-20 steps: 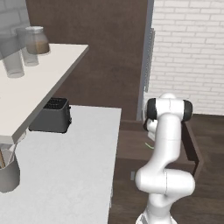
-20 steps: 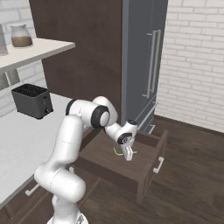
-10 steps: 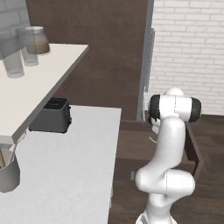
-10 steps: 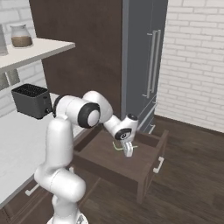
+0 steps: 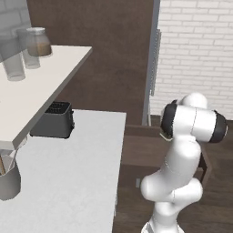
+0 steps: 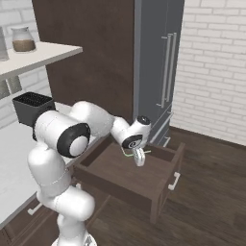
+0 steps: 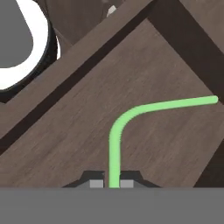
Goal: Take a straw from the drawer in front and place it inside the glass cup on the dining counter.
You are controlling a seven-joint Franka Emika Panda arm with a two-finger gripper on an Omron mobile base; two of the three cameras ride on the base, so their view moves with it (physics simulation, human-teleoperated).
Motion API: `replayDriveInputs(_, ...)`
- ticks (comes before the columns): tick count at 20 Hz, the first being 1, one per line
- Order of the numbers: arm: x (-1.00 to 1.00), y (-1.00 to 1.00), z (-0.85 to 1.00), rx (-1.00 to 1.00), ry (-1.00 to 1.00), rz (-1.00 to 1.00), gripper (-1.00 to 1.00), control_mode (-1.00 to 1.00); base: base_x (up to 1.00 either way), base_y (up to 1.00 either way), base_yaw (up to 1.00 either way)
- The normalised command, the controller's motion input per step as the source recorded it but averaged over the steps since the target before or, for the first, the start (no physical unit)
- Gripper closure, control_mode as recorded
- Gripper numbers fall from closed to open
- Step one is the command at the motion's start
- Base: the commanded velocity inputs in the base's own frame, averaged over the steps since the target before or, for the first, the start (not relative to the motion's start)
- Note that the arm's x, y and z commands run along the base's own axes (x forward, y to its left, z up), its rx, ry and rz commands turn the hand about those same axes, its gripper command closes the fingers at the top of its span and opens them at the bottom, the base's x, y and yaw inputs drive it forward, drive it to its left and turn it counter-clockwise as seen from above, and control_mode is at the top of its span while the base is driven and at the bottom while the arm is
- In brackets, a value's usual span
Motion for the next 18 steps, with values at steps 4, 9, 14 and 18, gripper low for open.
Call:
replayDriveInputs(4, -0.37, 0.07, 0.97, 0.0, -0.05, 0.0, 1.0, -1.0, 0.0, 0.0, 0.0)
replayDriveInputs(9, -0.39, 0.19, 0.75, 0.0, -0.01, 0.0, 1.0, -1.0, 0.0, 0.0, 0.0)
replayDriveInputs(14, -0.43, 0.3, 0.52, 0.01, 0.0, 0.0, 1.0, -1.0, 0.0, 0.0, 0.0)
replayDriveInputs(18, -0.52, 0.48, 0.38, 0.1, 0.0, 0.0, 1.0, -1.0, 0.0, 0.0, 0.0)
